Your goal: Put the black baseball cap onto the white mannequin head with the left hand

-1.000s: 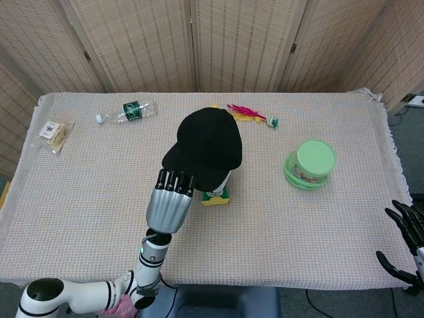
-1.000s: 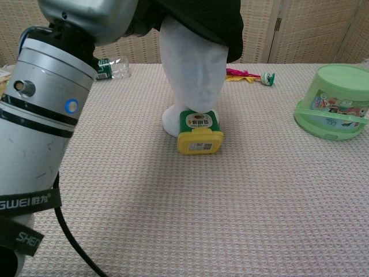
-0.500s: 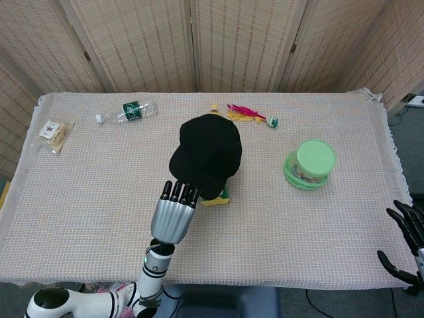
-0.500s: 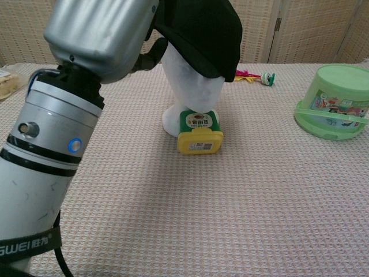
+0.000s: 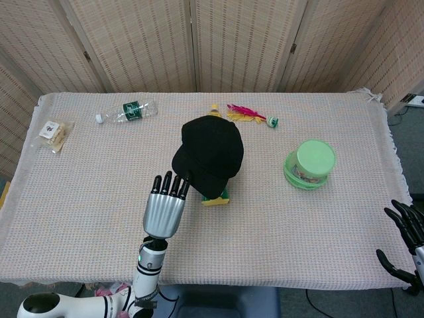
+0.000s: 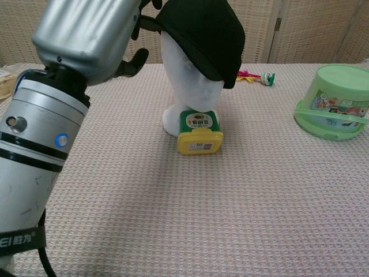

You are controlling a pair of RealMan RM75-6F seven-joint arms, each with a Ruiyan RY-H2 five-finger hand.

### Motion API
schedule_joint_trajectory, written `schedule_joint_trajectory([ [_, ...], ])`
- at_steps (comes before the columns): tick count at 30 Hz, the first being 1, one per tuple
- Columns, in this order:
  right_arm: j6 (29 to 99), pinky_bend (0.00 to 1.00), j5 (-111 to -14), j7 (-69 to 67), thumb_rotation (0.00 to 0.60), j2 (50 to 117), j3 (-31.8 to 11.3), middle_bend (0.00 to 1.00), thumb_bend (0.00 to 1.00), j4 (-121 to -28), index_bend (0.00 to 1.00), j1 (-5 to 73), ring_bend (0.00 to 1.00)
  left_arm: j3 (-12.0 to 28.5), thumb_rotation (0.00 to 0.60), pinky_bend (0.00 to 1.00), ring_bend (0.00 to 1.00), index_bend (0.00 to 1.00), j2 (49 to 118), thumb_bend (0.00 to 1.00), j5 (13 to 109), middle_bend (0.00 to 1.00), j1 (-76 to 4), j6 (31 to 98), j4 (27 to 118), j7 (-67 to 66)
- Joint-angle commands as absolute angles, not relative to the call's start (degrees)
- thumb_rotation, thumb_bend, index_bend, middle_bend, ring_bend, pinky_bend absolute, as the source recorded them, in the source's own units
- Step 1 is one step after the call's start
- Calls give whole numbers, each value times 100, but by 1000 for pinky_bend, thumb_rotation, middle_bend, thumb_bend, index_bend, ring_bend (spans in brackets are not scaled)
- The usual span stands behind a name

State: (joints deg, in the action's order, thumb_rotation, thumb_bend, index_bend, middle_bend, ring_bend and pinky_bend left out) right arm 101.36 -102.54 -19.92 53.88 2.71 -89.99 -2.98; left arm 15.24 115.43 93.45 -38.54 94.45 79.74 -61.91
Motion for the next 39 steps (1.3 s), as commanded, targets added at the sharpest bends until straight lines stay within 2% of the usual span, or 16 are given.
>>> schedule_joint_trajectory([
  [1, 10116, 0, -10260, -1959, 600, 5394, 274, 0, 303, -9018, 0, -289, 0, 1511, 600, 506, 394, 303, 11381, 373, 9290, 540, -3697, 9453, 8206, -6339],
  [5, 10097, 0, -10259, -1918, 600, 5397, 278, 0, 304, -9039, 0, -286, 0, 1495, 600, 501, 388, 294, 11104, 373, 9243, 535, -3475, 9511, 8598, -6537],
  [9, 10083, 0, -10260, -1896, 600, 5398, 282, 0, 306, -9047, 0, -283, 0, 1459, 600, 452, 361, 277, 10847, 373, 9177, 511, -3248, 9578, 8893, -6572],
  [17, 10068, 0, -10245, -1841, 600, 5408, 284, 0, 307, -9063, 0, -290, 0, 1402, 600, 394, 347, 269, 10296, 373, 8899, 487, -2788, 9647, 9238, -5967],
  [21, 9955, 0, -10175, -1748, 600, 5424, 268, 0, 308, -9105, 0, -255, 0, 1342, 600, 367, 327, 262, 9835, 373, 8611, 452, -2459, 9628, 9297, -5206],
  [28, 9614, 0, -9976, -1440, 600, 5478, 211, 0, 307, -9254, 0, -137, 0, 1214, 600, 316, 229, 234, 8964, 373, 8120, 386, -1983, 9341, 9328, -3732],
  [34, 9261, 0, -9795, -1039, 600, 5572, 158, 0, 307, -9409, 0, -9, 0, 1098, 600, 298, 198, 209, 8143, 373, 7875, 327, -1618, 9028, 9409, -2118],
  [39, 9010, 0, -9673, -654, 600, 5683, 120, 0, 307, -9498, 0, 86, 0, 728, 600, 264, 136, 136, 7366, 363, 7788, 220, -1363, 8522, 9540, -1282],
])
